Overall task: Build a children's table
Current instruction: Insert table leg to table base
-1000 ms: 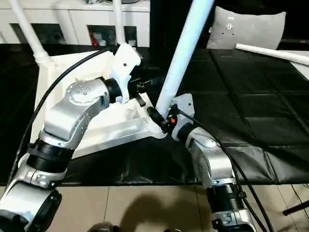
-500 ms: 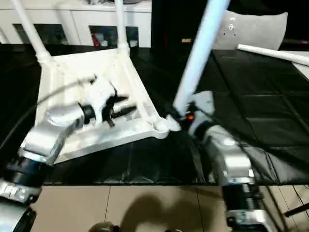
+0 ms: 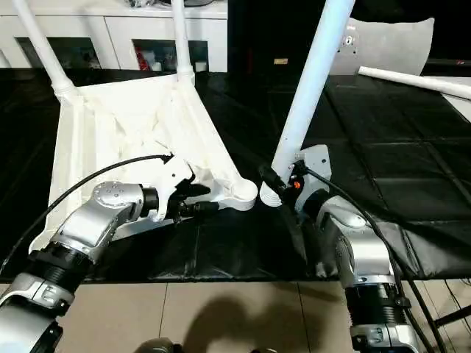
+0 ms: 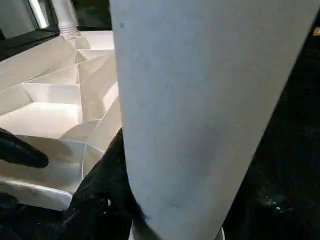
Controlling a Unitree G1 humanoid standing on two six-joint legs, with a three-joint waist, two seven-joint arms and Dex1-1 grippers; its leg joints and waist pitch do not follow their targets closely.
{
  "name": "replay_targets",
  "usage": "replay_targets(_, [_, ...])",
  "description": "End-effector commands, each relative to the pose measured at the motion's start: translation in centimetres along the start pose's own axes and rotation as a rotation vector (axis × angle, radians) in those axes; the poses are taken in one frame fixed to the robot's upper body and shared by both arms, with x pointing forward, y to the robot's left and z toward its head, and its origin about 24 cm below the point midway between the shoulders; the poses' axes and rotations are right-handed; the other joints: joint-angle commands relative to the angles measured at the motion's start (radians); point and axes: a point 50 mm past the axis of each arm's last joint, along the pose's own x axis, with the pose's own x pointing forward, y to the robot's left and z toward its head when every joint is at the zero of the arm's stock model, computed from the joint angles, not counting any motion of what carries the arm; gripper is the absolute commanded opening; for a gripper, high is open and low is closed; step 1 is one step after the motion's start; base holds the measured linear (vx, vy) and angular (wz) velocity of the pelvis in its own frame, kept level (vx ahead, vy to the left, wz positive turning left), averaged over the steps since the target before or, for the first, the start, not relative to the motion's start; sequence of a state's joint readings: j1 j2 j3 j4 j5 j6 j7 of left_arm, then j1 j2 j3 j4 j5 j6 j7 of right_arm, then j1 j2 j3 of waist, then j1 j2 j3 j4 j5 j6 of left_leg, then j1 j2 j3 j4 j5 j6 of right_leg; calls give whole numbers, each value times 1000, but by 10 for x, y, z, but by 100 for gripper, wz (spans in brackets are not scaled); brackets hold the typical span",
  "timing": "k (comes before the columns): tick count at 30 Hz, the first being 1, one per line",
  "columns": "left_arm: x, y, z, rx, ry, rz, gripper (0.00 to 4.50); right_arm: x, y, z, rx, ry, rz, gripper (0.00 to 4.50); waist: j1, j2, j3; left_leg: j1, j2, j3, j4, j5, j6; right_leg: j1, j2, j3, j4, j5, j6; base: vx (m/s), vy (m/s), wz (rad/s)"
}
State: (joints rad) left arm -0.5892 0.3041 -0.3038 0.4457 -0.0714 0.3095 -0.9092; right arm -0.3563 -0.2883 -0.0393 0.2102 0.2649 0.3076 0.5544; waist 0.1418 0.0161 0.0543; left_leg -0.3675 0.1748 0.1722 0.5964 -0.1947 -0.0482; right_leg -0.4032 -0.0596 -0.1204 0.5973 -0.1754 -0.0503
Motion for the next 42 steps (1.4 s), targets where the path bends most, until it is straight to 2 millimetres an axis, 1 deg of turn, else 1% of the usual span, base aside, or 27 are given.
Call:
replay_targets(1, [2,0,-5,16,42,-7,227,-1,-1,4,-6,-4,1,189,0,5,-78,7,61,-24,-58,-81,57,69,-107,71,-67,-153,-128,0,0,0])
replay_targets(4, [3,1,-7,25,53,1,227,-1,-1,4,-6,-3,3,189,0,5,-79,8,62,-25,-58,-78,57,70,-106,71,-65,-144,-127,0,0,0])
replay_targets(6, [2,5,-10,32,72,23,199,0,0,3,-10,2,9,189,0,4,-80,7,62,-25,-58,-74,58,70,-106,71,-64,-134,-130,0,0,0])
replay_targets(9, [1,8,-12,26,85,38,179,0,3,3,-13,9,25,189,0,5,-79,8,62,-25,-58,-80,58,70,-107,70,-66,-144,-128,0,0,0])
replay_targets(10, [0,8,-12,26,87,39,154,0,3,3,-15,12,32,189,0,5,-79,7,63,-26,-58,-80,57,71,-108,71,-64,-143,-129,0,0,0])
replay_targets(11, [0,9,-12,27,87,38,154,0,4,3,-16,13,36,189,0,1,-79,7,63,-25,-59,-81,57,71,-108,71,-66,-146,-129,0,0,0])
replay_targets(12, [-1,9,-12,28,88,37,147,1,5,4,-18,14,46,189,1,1,-79,7,62,-25,-58,-80,58,71,-109,71,-65,-150,-131,0,0,0])
replay_targets(13, [-1,9,-12,30,89,37,142,1,5,4,-19,14,52,189,1,2,-79,7,63,-25,-58,-77,59,70,-108,71,-65,-150,-131,0,0,0])
replay_targets(14, [-1,9,-13,32,94,37,133,2,7,6,-22,13,70,189,2,1,-79,7,63,-25,-58,-74,61,71,-109,71,-64,-150,-132,0,0,0])
replay_targets(15, [-2,10,-14,37,101,36,108,4,8,7,-24,12,87,189,1,1,-79,6,62,-25,-58,-73,62,71,-109,71,-64,-149,-131,0,0,0])
replay_targets(16, [-2,10,-14,39,103,36,108,4,9,8,-25,11,94,189,2,1,-79,7,63,-25,-58,-75,62,70,-109,70,-65,-151,-131,0,0,0])
replay_targets(19, [-4,10,-19,48,131,39,93,10,18,15,-47,12,181,189,-1,-4,-77,3,60,-25,-58,-73,67,73,-108,69,-67,-171,-117,0,0,0])
replay_targets(21, [-4,10,-20,55,142,40,66,11,21,18,-61,17,223,189,-1,-5,-76,4,57,-23,-58,-81,66,71,-107,69,-71,-209,-107,0,0,0])
replay_targets(22, [-4,10,-20,55,145,40,66,12,22,19,-66,17,239,189,-1,-5,-75,4,57,-23,-58,-83,66,72,-108,68,-72,-219,-104,0,0,0])
replay_targets(23, [-5,10,-21,56,149,40,55,13,23,21,-70,18,255,189,-1,-4,-74,5,58,-23,-58,-89,64,69,-107,68,-75,-244,-97,0,0,0])
replay_targets(25, [-5,9,-22,73,167,36,47,16,27,29,-78,10,295,189,-2,-5,-73,5,59,-24,-60,-97,63,68,-107,68,-76,-260,-93,0,0,0])
replay_targets(26, [-6,9,-23,79,174,34,25,17,28,31,-78,7,307,189,-2,-4,-73,5,59,-24,-60,-97,63,69,-107,68,-77,-263,-92,0,0,0])
replay_targets(27, [-6,8,-23,86,173,27,20,18,29,34,-84,5,320,189,0,-4,-74,8,61,-24,-59,-98,63,66,-107,69,-77,-262,-90,0,0,0])
replay_targets(28, [-6,8,-23,88,169,20,18,19,29,36,-89,4,328,189,0,-3,-74,8,61,-24,-60,-97,61,65,-107,69,-76,-260,-91,0,0,0])
replay_targets(29, [-6,5,-22,111,160,-13,12,21,31,39,-81,1,345,189,1,-4,-76,8,62,-25,-60,-88,61,66,-107,70,-72,-241,-96,0,0,0])
replay_targets(30, [-6,3,-21,126,157,-33,5,22,32,39,-76,-1,353,188,1,-6,-77,7,65,-26,-60,-79,62,67,-108,71,-66,-215,-105,0,0,0])
replay_targets(32, [-6,0,-21,148,156,-58,0,23,34,40,-71,-2,362,188,3,-4,-79,10,66,-24,-58,-73,65,64,-110,73,-62,-171,-127,0,0,0])
replay_targets(33, [-7,-5,-22,178,155,-107,0,26,36,38,-71,7,376,188,4,-7,-78,8,65,-23,-58,-71,67,65,-110,73,-63,-170,-128,0,0,0])
replay_targets(35, [-8,-9,-23,202,162,-141,0,28,40,33,-68,30,390,188,5,-5,-79,8,65,-24,-59,-70,62,64,-111,73,-60,-167,-130,0,0,0])
replay_targets(38, [-9,-9,-23,206,164,-140,0,29,40,27,-66,61,391,188,6,-3,-78,9,65,-22,-59,-76,56,63,-110,73,-62,-180,-129,0,0,0])
replay_targets(39, [-9,-8,-23,206,162,-137,0,30,39,20,-65,93,384,188,7,-4,-77,8,65,-23,-60,-81,53,64,-110,72,-63,-189,-126,0,0,0])
replay_targets(42, [-12,-7,-22,212,161,-139,0,30,37,12,-58,118,373,188,10,-3,-76,7,64,-24,-61,-90,45,66,-112,72,-64,-206,-116,0,0,0])
